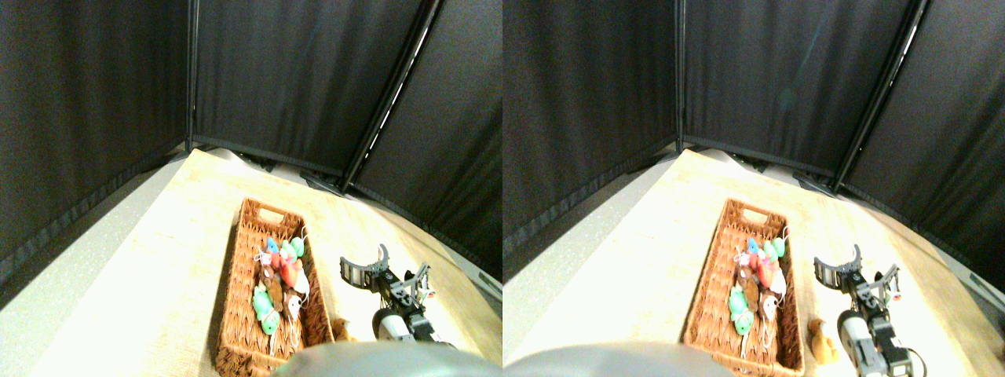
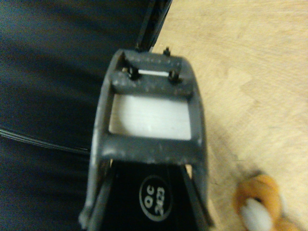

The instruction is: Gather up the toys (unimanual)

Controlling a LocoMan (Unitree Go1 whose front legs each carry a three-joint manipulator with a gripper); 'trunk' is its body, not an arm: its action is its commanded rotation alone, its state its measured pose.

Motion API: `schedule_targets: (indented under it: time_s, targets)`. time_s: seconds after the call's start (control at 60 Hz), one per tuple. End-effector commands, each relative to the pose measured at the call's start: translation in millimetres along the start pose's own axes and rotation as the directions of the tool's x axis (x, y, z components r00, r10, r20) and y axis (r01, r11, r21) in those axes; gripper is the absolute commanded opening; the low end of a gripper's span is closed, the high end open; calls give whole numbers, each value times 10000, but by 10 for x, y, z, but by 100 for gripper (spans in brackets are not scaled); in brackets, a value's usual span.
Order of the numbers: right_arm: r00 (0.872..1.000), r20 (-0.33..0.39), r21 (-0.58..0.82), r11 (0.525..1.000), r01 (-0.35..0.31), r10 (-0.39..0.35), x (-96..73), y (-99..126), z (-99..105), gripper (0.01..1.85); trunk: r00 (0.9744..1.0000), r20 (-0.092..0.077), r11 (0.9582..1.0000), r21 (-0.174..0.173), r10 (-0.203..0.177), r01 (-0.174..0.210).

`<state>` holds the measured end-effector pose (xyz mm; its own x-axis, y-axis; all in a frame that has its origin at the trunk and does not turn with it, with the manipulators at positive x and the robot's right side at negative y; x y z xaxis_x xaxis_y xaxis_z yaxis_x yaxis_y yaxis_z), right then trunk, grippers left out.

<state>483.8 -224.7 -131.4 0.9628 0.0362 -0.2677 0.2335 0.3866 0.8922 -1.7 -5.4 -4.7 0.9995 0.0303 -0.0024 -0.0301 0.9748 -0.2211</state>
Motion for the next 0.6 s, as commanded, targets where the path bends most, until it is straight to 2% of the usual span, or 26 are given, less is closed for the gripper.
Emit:
schedule_targets:
  time_s: [0.017,0.1,0.283,0.4,0.55,0.6]
  targets:
    - [9981,101,-277,9977,-611,614,-116,-97,259,88,9992,-214,9994,129,-325,328]
    - [9984,220,173,9985,-517,513,-227,-226,220,90,9989,-276,9991,218,-366,372]
    - [9967,754,1038,9938,-388,311,-402,-470,166,82,9979,-416,9980,376,-497,512]
    - [9935,1131,1313,9909,-292,143,-447,-531,112,84,9974,-458,9976,396,-556,575]
    - [9923,1228,1499,9882,-315,130,-454,-513,34,83,9969,-487,9974,354,-615,633]
    - [9929,1182,1501,9882,-302,124,-456,-498,7,91,9968,-502,9974,328,-622,639]
